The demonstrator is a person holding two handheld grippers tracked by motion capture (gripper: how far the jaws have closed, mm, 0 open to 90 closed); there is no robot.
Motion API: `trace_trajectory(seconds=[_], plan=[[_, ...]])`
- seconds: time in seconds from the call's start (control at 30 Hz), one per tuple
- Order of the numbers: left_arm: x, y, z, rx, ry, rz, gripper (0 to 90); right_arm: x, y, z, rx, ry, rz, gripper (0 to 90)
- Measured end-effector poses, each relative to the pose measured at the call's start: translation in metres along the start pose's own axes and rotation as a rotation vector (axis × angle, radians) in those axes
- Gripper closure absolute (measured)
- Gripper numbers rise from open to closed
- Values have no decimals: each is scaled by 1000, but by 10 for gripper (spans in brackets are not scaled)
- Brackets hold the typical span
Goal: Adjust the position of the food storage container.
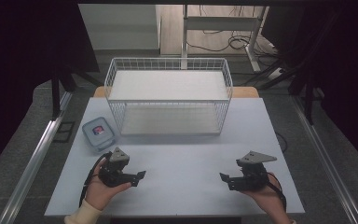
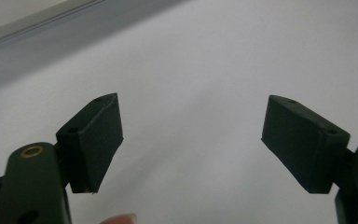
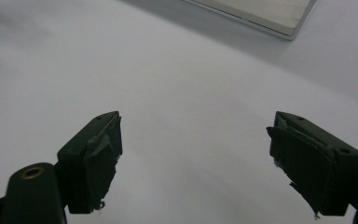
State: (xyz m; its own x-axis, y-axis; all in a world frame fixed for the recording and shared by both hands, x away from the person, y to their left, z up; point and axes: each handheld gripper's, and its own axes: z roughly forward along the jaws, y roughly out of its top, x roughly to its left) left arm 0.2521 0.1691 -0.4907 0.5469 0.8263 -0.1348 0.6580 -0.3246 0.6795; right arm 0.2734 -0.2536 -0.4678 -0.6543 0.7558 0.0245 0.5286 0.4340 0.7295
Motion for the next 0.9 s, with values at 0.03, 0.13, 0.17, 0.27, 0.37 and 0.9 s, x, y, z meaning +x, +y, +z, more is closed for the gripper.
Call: trace_trajectory(seconds=[0.03, 0.13, 0.17, 0.27, 0.37, 0.9], plan=[[0, 0, 0, 0, 0, 1, 204, 0, 0, 0, 2, -4, -1, 173], [1, -1, -1, 0, -2, 3, 204, -3, -1, 1, 1, -2, 19, 178], [1, -1, -1, 0, -2, 3, 204, -3, -1, 1, 1, -2, 19, 178], [2, -1, -1, 1, 0, 2, 204, -5, -2, 2, 12, -5, 24, 180], [3, -1, -1, 0, 0, 2, 204, -4, -3, 3, 16, -5, 24, 181], [2, 3, 1, 9, -6, 23, 207, -2, -5, 7, 30, 36, 17, 180]])
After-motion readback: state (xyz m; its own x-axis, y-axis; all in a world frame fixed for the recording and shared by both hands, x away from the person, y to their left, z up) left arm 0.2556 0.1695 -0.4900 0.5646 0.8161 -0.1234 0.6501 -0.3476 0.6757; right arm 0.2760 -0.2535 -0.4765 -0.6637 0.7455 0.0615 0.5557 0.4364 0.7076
